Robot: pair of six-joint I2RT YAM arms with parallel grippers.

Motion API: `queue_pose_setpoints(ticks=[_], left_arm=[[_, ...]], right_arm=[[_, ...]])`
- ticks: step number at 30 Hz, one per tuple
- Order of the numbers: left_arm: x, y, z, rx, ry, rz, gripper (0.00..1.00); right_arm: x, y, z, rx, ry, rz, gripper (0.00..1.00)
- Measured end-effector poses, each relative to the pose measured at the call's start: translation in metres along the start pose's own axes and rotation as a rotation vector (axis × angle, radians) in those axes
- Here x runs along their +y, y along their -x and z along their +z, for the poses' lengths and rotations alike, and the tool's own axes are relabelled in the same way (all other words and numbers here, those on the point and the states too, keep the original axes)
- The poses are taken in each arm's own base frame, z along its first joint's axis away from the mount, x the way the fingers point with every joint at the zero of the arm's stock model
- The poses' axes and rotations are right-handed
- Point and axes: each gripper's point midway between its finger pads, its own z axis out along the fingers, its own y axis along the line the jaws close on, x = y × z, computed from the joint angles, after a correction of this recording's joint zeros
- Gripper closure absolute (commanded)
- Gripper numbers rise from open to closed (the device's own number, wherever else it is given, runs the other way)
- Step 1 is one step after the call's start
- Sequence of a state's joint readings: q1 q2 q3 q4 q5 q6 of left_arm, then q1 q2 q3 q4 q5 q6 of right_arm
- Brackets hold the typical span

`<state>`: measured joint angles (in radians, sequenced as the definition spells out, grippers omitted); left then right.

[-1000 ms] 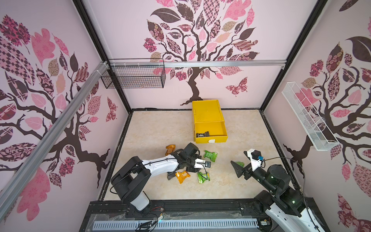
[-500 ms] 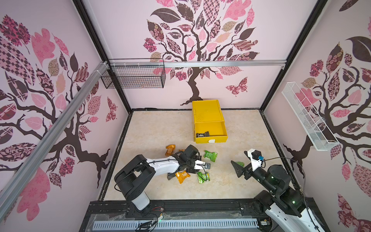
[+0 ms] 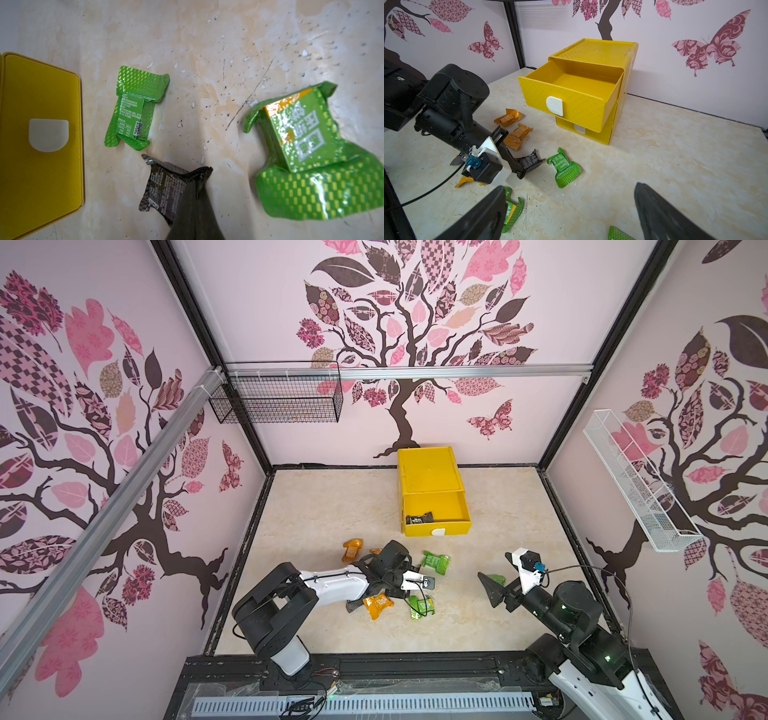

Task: Place the cookies into the drawer by color
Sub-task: Pick up the cookie at the center of the board, then place the cookie in the drawer.

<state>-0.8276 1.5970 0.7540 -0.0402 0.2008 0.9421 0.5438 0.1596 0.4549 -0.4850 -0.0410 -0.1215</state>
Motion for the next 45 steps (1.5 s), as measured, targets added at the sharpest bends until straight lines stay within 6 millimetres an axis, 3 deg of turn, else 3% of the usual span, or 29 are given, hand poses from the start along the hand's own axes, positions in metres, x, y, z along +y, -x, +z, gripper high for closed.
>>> queue_pose_setpoints(ticks=[10,24,35,38,45], left_arm=[[0.012,0.022,-0.021,0.006,-0.060,-0.111,1.00],[0.041,0.089,-0.089,-0.071,-0.151,-0.262,1.00],[0.086,0.150,-0.154,-0.196,-0.106,-0.296,1.00],[0.098,0.160,-0.160,-0.218,-0.082,-0.293,1.00],[0.133,0.174,-0.155,-0.235,-0.002,-0.302,1.00]], right_arm=[[0.000,0.000,0.000,-0.001,0.000,0.000,0.01],[0.000,-0.004,0.003,0.003,0.000,-0.012,0.01],[0.000,-0.004,0.003,0.005,0.000,-0.017,0.01],[0.000,-0.004,0.003,0.005,0.000,-0.018,0.01],[0.000,-0.004,0.003,0.005,0.000,-0.018,0.01]])
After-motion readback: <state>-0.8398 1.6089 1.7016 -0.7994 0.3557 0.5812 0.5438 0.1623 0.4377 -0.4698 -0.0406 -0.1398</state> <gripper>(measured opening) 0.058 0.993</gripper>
